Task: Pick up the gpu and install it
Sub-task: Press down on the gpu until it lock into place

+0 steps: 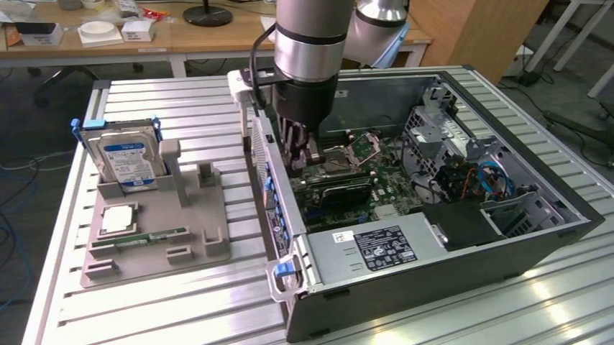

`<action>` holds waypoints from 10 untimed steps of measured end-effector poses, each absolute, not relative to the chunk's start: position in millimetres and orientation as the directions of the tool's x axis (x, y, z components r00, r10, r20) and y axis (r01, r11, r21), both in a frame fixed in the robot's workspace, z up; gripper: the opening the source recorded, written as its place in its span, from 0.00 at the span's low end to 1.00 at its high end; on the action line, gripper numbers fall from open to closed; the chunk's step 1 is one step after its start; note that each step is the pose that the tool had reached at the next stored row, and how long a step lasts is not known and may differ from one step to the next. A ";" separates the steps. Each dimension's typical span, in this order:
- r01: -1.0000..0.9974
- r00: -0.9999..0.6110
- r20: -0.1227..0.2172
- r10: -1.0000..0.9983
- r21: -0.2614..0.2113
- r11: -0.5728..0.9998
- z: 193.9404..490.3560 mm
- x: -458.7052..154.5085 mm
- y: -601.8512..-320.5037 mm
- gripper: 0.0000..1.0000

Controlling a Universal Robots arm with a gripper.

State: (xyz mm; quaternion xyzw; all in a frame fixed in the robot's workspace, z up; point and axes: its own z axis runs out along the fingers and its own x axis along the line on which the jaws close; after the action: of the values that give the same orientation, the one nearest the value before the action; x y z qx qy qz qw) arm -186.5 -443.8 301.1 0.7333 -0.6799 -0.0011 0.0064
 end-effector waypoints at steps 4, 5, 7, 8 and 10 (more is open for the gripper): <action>-0.997 0.076 0.007 -0.997 0.011 -0.076 300.2 -186.5 -440.9 0.10; -0.997 0.076 0.007 -0.997 0.011 -0.076 299.7 -186.5 -440.1 0.10; -0.997 0.076 0.007 -0.997 0.011 -0.076 298.9 -186.4 -438.5 0.10; -0.997 0.076 0.007 -0.997 0.011 -0.076 298.6 -186.4 -437.6 0.10; -0.997 0.076 0.007 -0.997 0.011 -0.076 298.0 -186.4 -435.6 0.10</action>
State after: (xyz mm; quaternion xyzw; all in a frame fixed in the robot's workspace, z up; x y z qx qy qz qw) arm -186.4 -435.6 298.0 0.7333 -0.6799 -0.0012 0.0063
